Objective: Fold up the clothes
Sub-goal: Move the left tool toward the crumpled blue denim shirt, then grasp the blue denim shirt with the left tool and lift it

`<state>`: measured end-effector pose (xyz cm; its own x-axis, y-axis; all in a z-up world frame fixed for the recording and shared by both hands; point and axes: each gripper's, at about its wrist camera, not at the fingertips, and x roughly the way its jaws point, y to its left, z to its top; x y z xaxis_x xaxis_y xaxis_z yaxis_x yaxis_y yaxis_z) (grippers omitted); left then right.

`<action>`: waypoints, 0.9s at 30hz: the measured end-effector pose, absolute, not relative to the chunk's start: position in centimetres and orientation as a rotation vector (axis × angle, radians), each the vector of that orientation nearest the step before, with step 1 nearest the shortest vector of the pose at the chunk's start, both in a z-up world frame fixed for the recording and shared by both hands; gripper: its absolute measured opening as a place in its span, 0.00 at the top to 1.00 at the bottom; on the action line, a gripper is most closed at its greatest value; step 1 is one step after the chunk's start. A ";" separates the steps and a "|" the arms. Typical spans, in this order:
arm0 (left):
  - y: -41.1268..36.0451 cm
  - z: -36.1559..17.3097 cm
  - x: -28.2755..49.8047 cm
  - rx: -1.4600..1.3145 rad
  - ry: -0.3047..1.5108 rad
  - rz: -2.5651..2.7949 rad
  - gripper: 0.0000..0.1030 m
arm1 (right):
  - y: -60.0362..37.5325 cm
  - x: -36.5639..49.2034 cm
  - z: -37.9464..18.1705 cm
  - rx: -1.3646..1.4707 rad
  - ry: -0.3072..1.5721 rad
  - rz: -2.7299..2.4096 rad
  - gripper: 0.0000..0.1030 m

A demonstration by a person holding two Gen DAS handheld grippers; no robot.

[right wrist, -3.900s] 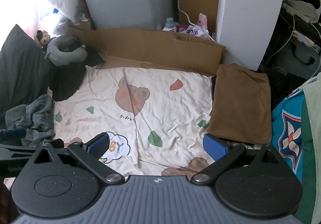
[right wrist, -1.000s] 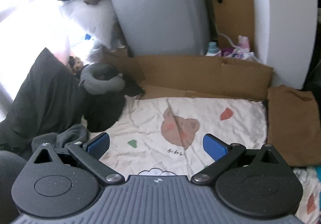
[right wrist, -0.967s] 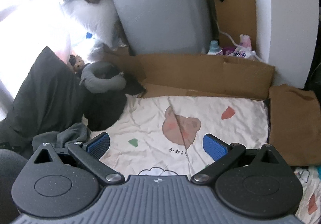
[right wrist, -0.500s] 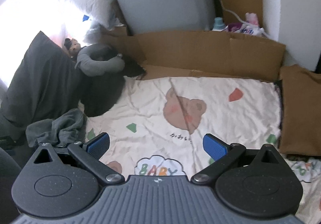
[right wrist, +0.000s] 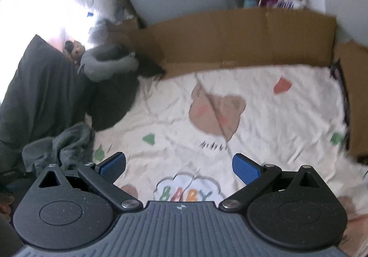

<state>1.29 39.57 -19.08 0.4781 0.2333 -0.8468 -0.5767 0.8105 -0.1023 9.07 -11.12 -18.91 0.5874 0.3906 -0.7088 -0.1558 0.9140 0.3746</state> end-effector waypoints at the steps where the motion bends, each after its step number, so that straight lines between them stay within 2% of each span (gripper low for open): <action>1: 39.9 -19.6 1.2 -0.402 0.950 0.522 0.09 | -10.9 9.1 -19.5 0.287 0.900 0.330 0.02; 14: 44.7 -25.7 1.3 -0.434 0.925 0.590 0.09 | -8.4 8.8 -24.6 0.232 0.973 0.360 0.02; 18: 45.9 -26.1 1.5 -0.448 0.876 0.595 0.19 | -8.2 8.9 -25.5 0.246 0.978 0.373 0.02; 23: 47.1 -26.4 2.9 -0.406 0.839 0.594 0.20 | -7.6 9.1 -26.9 0.247 0.987 0.388 0.03; 24: 47.4 -26.5 3.2 -0.404 0.836 0.594 0.22 | -7.5 9.1 -27.1 0.249 0.988 0.387 0.03; 26: 48.0 -27.0 3.8 -0.419 0.832 0.586 0.33 | -7.3 9.2 -27.5 0.253 0.991 0.385 0.03; 27: 48.4 -27.2 4.0 -0.432 0.830 0.579 0.43 | -7.2 9.2 -27.7 0.255 0.992 0.384 0.03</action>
<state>4.04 48.39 -27.21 0.5377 0.3071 -0.7852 -0.6309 0.7644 -0.1331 9.18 -7.22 -27.73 0.4882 0.4259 -0.7618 -0.1973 0.9041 0.3790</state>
